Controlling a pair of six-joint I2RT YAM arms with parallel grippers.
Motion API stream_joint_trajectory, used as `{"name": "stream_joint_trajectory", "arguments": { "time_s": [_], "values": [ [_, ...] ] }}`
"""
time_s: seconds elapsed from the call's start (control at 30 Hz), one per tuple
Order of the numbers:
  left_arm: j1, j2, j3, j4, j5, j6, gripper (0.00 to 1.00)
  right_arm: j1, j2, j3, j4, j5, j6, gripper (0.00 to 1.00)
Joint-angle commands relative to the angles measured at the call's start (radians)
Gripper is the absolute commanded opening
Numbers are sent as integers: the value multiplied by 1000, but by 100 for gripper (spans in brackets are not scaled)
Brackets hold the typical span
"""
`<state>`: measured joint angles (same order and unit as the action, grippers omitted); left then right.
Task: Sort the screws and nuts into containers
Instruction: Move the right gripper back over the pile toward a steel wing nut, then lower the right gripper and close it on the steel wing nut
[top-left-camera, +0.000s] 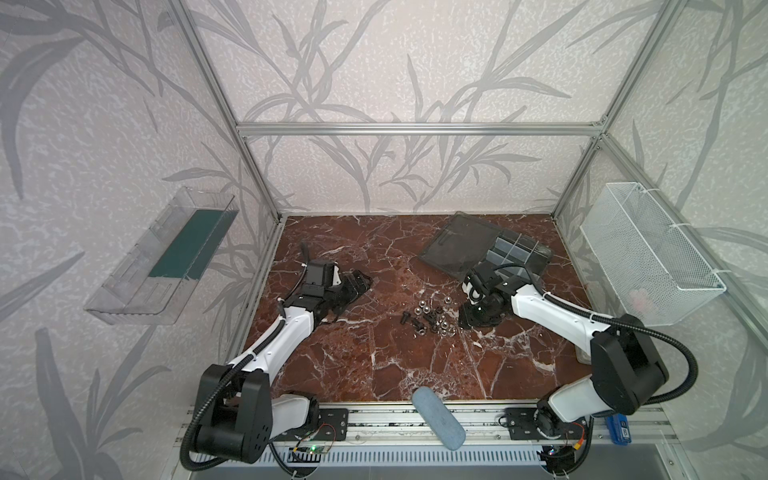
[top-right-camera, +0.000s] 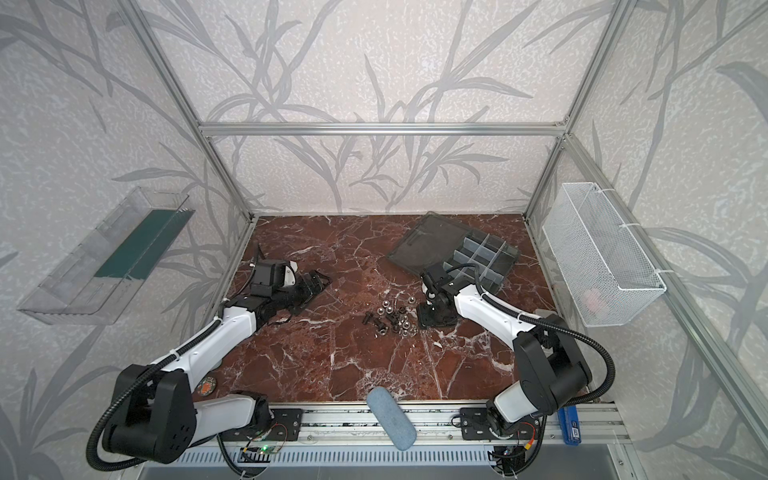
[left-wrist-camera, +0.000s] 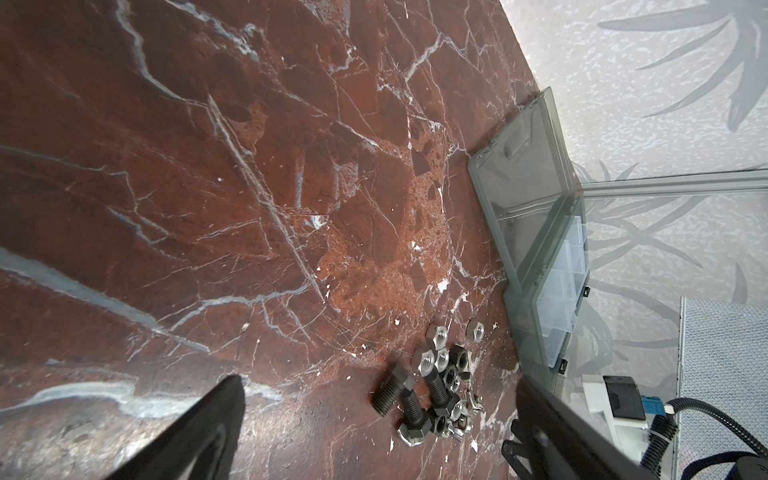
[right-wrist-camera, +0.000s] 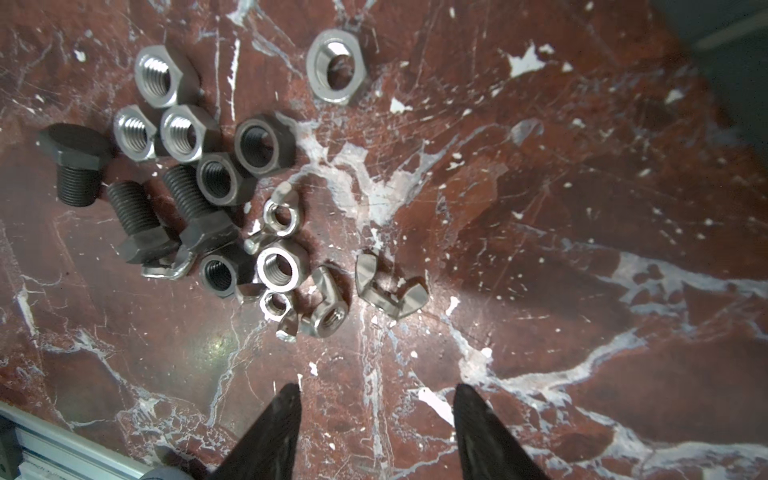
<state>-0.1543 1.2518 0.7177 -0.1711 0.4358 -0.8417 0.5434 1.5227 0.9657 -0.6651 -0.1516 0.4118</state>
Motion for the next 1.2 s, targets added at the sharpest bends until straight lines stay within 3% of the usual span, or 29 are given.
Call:
{"name": "stream_joint_trajectory", "arguments": {
  "time_s": [0.0,0.23,1.17],
  "values": [
    [-5,6,19,4,9,-5,100,37,27,2,39,-19,61,62],
    [-5,-3,9,11,16,-4,99,97,114,44,35,17,106,62],
    [-5,-23,-27,28,-19,-8,99,98,219,80,75,-36,86,55]
  ]
}}
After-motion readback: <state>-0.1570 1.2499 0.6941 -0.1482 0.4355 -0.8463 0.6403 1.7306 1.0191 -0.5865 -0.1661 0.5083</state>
